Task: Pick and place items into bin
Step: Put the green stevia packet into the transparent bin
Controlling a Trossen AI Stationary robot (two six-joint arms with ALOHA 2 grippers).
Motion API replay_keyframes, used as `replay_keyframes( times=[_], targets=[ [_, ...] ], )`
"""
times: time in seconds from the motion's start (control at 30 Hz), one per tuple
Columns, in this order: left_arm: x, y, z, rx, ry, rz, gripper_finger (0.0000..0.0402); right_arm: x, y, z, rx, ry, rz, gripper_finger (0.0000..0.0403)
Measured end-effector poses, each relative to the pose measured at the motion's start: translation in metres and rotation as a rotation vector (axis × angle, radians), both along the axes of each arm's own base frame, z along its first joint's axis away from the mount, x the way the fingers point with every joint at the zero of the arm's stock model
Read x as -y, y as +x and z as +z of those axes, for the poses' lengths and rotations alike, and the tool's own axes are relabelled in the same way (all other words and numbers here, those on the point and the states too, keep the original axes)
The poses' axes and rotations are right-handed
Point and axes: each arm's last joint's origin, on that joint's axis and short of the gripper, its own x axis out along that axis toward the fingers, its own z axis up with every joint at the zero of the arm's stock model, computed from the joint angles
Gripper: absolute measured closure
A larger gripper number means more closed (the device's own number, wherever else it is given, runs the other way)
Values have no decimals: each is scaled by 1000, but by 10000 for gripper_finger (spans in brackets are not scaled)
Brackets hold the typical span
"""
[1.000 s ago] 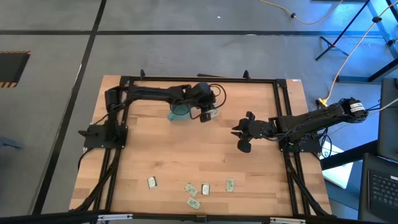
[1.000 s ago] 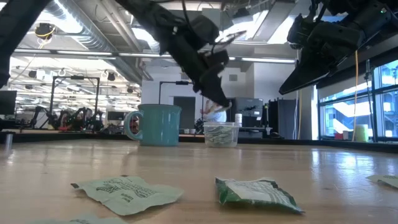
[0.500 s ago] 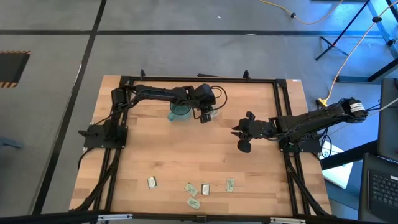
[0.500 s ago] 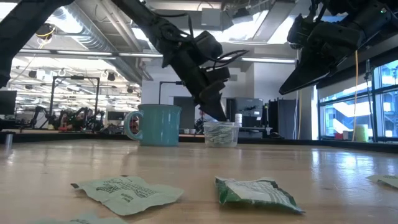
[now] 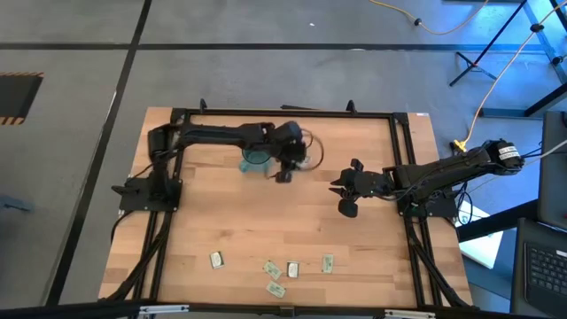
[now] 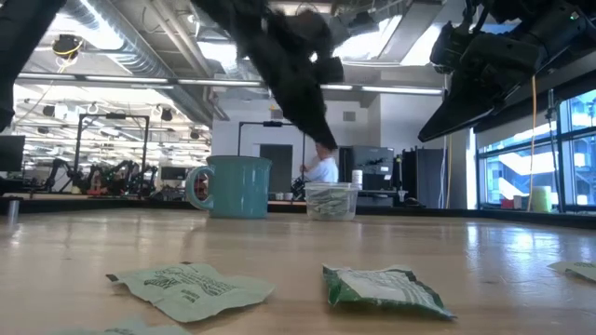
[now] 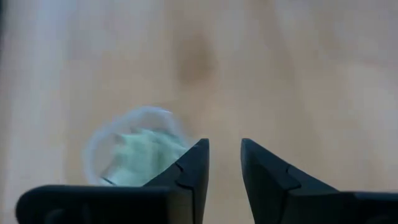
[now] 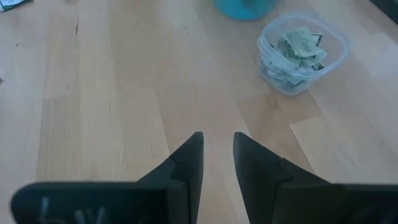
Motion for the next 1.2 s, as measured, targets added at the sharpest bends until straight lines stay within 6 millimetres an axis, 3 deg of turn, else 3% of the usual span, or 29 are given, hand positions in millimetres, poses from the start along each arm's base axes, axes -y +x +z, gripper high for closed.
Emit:
replay_keyframes(
  times=[0.23,0.4,0.63,0.87,1.2],
  targets=[
    [76,-42,43,-189,-23,-133,326,0,0,0,-3,1,-1,311],
    [129,-68,49,-368,-63,-141,319,0,0,-1,-6,3,-3,311],
    [186,-102,25,-607,-32,-7,301,0,-1,-1,-7,2,-2,311],
    [231,-138,-7,-630,-37,61,318,0,-1,-1,-3,21,-19,311],
    [275,-187,-50,-589,-10,45,323,0,0,0,17,80,-67,311]
  ],
)
